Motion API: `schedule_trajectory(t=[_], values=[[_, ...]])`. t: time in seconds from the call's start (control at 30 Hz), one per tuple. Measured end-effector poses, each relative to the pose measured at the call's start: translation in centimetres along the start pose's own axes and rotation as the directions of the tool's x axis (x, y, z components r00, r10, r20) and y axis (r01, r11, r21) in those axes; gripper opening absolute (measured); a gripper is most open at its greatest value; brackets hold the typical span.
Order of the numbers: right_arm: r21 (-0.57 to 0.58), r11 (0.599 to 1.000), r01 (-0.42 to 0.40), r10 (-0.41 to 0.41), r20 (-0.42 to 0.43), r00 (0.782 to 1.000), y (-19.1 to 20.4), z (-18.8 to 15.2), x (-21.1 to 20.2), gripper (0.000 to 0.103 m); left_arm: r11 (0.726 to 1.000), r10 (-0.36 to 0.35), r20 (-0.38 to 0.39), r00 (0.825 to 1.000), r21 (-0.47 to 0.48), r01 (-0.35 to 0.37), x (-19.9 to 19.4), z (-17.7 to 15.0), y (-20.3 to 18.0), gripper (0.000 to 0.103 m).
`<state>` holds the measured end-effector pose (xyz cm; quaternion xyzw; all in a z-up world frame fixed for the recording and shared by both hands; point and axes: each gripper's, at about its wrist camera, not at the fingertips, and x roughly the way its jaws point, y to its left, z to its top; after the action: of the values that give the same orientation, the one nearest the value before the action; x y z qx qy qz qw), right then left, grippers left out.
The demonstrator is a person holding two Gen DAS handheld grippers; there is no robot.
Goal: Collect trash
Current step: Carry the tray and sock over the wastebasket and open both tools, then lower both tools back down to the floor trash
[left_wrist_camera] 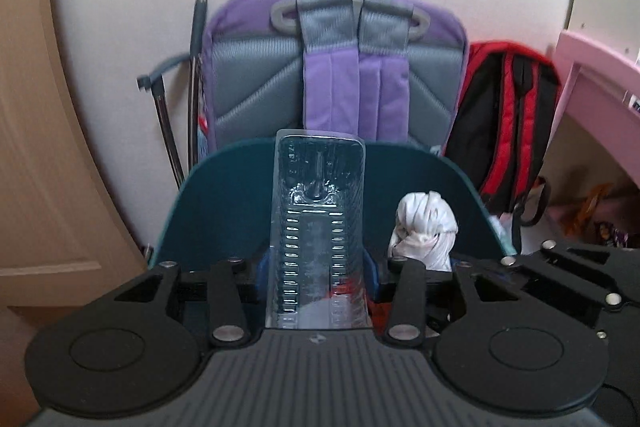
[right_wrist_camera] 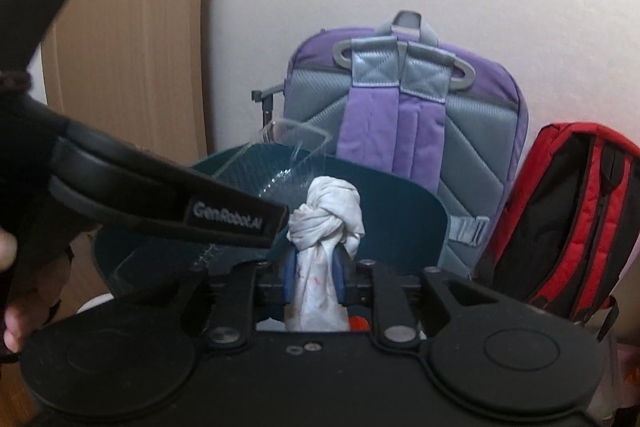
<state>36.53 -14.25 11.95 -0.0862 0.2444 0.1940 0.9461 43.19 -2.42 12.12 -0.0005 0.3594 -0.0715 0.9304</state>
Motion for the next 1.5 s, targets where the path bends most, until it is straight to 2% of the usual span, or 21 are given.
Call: schedule_trajectory(t=[0.07,0.13,0.17,0.27,0.57,0.73,0.9,1.1,1.4,1.43,1.5], values=[[0.007,1.0,-0.008,0.008,-0.008,1.0,-0.3,-0.1,0.1,0.027,1.0,0.002,-0.018,1.0,-0.01,-0.002,0.6,-0.1,0.0,0.048],[0.007,1.0,-0.007,0.007,-0.013,1.0,-0.4,-0.2,0.1,0.032,1.0,-0.001,-0.023,1.0,-0.023,0.0,1.0,-0.2,0.1,0.056],[0.005,1.0,-0.006,0.006,-0.015,1.0,-0.3,-0.2,0.0,0.037,1.0,0.001,-0.025,1.0,-0.025,-0.002,1.0,-0.3,0.1,0.061],[-0.001,1.0,0.0,0.0,-0.014,1.0,-0.4,-0.1,-0.2,0.039,0.999,0.01,-0.014,1.0,-0.031,-0.01,0.7,-0.4,0.1,0.069],[0.031,0.999,-0.02,0.02,-0.003,1.0,-0.4,0.3,-3.2,0.05,0.999,0.017,0.018,1.0,-0.039,-0.016,-3.3,-0.5,0.5,0.07],[0.021,0.999,-0.026,0.026,0.004,1.0,0.5,0.3,-6.2,0.055,0.999,0.008,0.047,0.999,-0.039,-0.006,-6.9,-1.2,0.5,0.079],[0.014,0.999,-0.038,0.038,0.009,0.999,1.7,0.2,-9.0,0.057,0.999,-0.002,0.054,0.999,-0.032,0.004,-10.4,-2.6,0.4,0.081],[0.042,0.994,-0.101,0.102,-0.014,0.995,3.2,-0.6,-12.1,0.057,0.999,-0.021,0.06,0.998,-0.033,0.023,-14.0,-5.1,0.5,0.084],[0.057,0.986,-0.155,0.158,-0.06,0.986,5.7,-3.9,-13.6,0.058,0.998,-0.031,0.034,0.999,-0.049,0.032,-16.5,-9.8,2.5,0.085],[0.067,0.983,-0.169,0.174,-0.067,0.982,5.9,-4.4,-13.6,0.058,0.998,-0.031,0.025,0.999,-0.059,0.033,-16.5,-10.5,2.9,0.086],[0.086,0.978,-0.192,0.2,-0.085,0.976,6.2,-5.3,-13.3,0.058,0.997,-0.028,0.003,1.0,-0.077,0.029,-16.3,-11.8,3.9,0.097]])
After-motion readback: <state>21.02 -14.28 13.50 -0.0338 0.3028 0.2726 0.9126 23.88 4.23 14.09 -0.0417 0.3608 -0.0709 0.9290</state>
